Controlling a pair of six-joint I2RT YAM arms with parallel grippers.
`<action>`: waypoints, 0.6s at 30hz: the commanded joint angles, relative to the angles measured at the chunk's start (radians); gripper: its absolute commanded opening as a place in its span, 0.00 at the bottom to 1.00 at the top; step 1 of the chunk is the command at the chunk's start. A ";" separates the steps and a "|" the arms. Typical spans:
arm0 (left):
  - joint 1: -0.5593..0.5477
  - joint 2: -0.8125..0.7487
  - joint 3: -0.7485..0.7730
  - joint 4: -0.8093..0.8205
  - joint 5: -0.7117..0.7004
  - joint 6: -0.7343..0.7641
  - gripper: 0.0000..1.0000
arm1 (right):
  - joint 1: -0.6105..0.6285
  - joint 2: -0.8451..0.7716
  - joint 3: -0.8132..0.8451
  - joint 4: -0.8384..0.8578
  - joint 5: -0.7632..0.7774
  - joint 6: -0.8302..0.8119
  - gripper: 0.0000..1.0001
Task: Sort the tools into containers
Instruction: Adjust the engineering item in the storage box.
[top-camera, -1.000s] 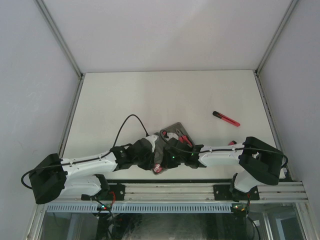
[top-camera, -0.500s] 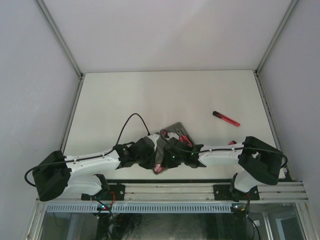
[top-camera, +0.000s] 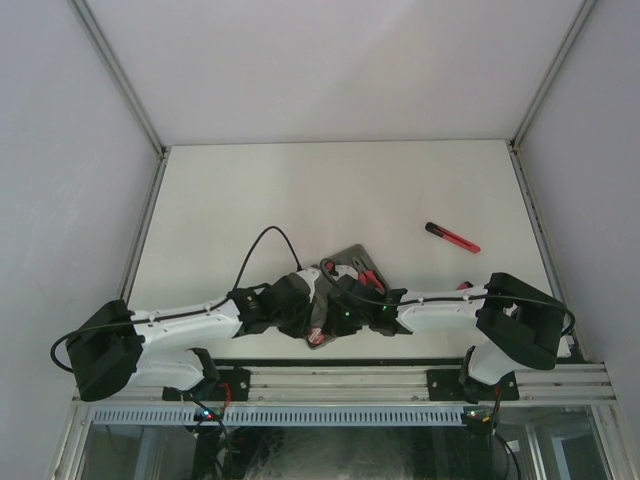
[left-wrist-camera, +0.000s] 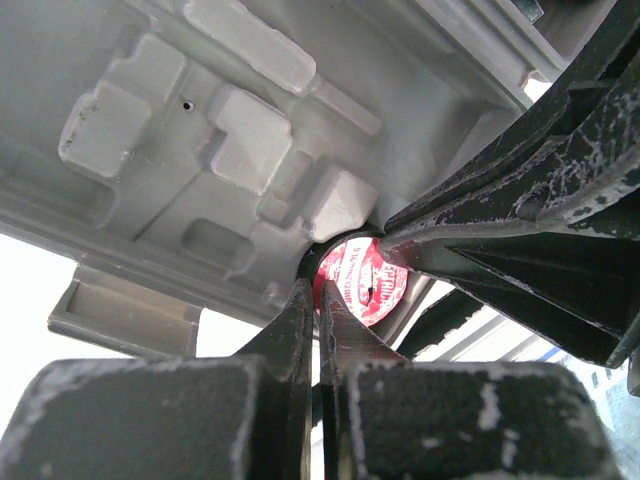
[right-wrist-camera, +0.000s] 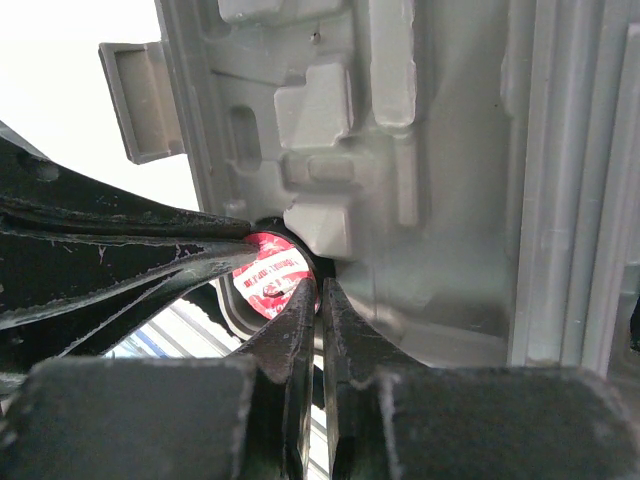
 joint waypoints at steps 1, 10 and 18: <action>-0.017 0.014 -0.021 -0.054 -0.001 0.031 0.00 | 0.005 0.014 -0.001 -0.003 0.008 0.003 0.02; -0.015 -0.055 0.104 -0.101 -0.006 0.059 0.24 | 0.005 0.018 0.000 -0.003 0.009 0.003 0.02; -0.015 -0.047 0.143 -0.118 -0.001 0.076 0.28 | 0.006 0.014 -0.001 -0.012 0.018 0.005 0.02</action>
